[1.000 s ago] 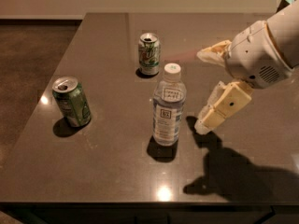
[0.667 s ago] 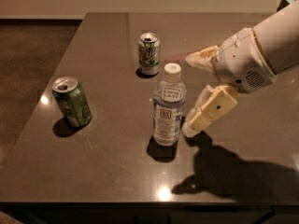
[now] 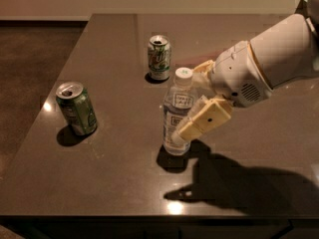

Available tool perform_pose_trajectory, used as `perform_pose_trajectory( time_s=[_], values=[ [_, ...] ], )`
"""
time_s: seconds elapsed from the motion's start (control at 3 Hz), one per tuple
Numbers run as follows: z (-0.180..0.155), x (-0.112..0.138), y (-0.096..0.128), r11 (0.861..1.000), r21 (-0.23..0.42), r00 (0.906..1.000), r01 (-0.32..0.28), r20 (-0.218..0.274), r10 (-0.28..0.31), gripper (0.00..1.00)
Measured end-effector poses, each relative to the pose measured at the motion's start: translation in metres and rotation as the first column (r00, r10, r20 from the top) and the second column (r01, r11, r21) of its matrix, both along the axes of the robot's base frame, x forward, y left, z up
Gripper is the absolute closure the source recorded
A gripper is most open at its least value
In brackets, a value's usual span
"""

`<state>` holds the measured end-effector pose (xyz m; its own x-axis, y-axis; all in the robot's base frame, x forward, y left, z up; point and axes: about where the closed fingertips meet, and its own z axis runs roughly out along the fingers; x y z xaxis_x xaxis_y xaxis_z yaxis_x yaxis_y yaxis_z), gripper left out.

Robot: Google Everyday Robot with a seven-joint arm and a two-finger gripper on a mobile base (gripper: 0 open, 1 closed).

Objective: Move blue plastic bottle near 7up can

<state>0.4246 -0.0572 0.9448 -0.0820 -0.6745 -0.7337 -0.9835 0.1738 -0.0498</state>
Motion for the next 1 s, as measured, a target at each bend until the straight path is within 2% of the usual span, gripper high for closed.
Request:
perform_pose_trajectory(
  time_s=[0.67,1.0],
  values=[
    [0.004,0.01,0.004,0.999,0.011,0.999,0.038,-0.023,-0.038,0.64],
    [0.012,0.034,0.0,0.997,0.006,0.9969,0.077,-0.015,-0.077,0.88]
  ],
)
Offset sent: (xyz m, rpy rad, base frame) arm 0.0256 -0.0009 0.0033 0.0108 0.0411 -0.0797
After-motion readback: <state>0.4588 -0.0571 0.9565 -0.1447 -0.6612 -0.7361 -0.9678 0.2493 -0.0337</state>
